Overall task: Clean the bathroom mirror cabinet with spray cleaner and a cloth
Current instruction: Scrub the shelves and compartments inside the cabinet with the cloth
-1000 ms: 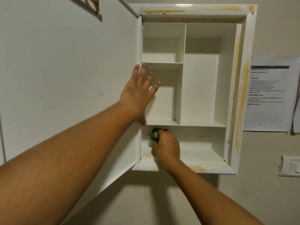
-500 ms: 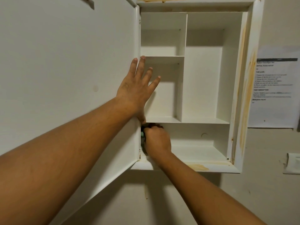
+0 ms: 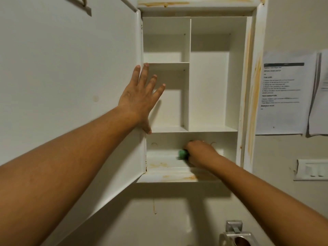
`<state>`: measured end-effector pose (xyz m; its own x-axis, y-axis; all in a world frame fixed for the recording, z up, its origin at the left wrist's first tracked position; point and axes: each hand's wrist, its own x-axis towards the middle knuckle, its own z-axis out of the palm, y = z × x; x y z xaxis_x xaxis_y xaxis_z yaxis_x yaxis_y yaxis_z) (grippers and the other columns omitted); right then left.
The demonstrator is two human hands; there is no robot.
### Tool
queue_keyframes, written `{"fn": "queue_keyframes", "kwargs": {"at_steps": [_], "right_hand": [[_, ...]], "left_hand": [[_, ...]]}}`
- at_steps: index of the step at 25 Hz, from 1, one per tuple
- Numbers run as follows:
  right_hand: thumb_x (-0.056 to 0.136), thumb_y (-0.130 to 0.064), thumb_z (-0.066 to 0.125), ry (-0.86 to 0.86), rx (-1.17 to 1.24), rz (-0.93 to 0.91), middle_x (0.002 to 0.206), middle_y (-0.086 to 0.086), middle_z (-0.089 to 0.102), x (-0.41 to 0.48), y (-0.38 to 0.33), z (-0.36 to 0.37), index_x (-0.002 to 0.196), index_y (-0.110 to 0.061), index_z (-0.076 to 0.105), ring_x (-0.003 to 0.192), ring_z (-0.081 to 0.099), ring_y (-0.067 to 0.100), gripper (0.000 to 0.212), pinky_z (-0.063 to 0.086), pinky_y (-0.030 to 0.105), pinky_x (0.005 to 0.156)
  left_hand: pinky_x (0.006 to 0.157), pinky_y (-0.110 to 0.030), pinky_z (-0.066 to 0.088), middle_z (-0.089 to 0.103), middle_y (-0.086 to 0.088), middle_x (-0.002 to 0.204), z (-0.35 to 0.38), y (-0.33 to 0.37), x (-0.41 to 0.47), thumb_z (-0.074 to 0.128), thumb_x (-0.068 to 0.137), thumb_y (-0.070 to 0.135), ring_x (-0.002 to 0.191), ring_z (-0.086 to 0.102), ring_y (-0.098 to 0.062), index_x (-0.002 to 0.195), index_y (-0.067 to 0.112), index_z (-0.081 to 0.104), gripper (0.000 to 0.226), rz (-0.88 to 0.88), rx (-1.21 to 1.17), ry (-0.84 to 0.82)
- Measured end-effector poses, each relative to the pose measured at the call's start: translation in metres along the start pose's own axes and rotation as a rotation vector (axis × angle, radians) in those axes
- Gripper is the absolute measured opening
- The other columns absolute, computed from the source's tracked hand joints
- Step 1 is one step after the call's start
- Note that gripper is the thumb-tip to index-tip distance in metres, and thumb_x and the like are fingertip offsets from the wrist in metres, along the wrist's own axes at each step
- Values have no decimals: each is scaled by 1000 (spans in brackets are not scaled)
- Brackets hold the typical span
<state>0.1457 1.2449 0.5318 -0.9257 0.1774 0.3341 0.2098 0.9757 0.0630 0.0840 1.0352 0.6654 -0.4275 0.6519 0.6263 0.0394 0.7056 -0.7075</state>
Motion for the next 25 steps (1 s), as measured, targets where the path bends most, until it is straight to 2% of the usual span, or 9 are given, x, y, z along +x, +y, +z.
{"fn": "queue_keyframes", "kwargs": {"at_steps": [3,6,8,11,13,16,18,22,25], "right_hand": [[94,-43,65,73,-45,165,83,-4,66,-41,44,-6,98,-24,71,75,65,18,21,54,33,70],[89,-30,67,110,19,181,94,2,70,-42,12,4,104,-22,70,87,68,25,16,57,36,78],[84,-23,65,98,124,123,105,9,72,-21,-34,20,108,-19,70,98,68,33,24,54,36,82],[90,-16,54,65,263,-42,109,11,71,11,-91,35,108,-18,69,100,65,37,24,46,36,76],[92,-16,50,63,320,-151,108,10,71,17,-101,35,105,-18,66,99,63,36,21,42,35,70],[94,-16,49,65,298,-232,113,9,69,4,-87,33,116,-21,65,99,63,33,28,47,36,72],[89,-15,55,74,172,-162,111,9,70,-5,-64,22,116,-20,64,98,64,33,29,44,33,72],[87,-25,61,61,20,137,95,2,70,-31,-8,7,101,-22,67,78,61,24,16,45,31,66],[90,-32,62,128,4,152,98,2,72,-23,-28,6,99,-22,69,90,67,28,15,49,34,75]], "left_hand": [[121,-68,-2,-4,-21,170,1,-1,2,54,50,103,149,-17,-57,161,17,-18,158,3,-9,8],[121,-68,-2,-6,-21,170,2,0,2,53,50,103,149,-18,-57,161,18,-18,158,7,-6,13],[121,-68,-3,-8,-22,170,2,1,1,53,50,103,149,-18,-57,161,18,-19,157,8,3,4],[121,-67,-3,-9,-22,170,3,1,1,52,50,103,149,-19,-57,161,17,-19,157,3,10,1],[121,-67,-3,-8,-22,170,4,0,1,52,50,104,149,-19,-56,161,17,-19,157,-2,12,2],[121,-67,-3,-8,-22,170,2,0,1,50,51,104,149,-19,-56,161,18,-19,156,7,-5,12],[121,-67,-3,-8,-22,170,1,-1,0,50,52,104,150,-19,-56,161,18,-19,155,11,5,3],[121,-67,-2,-7,-22,170,2,-1,1,52,52,103,150,-18,-56,161,18,-18,155,17,6,6],[121,-67,-2,-8,-22,170,2,0,1,52,52,103,150,-17,-55,161,18,-18,155,16,7,-5]]}}
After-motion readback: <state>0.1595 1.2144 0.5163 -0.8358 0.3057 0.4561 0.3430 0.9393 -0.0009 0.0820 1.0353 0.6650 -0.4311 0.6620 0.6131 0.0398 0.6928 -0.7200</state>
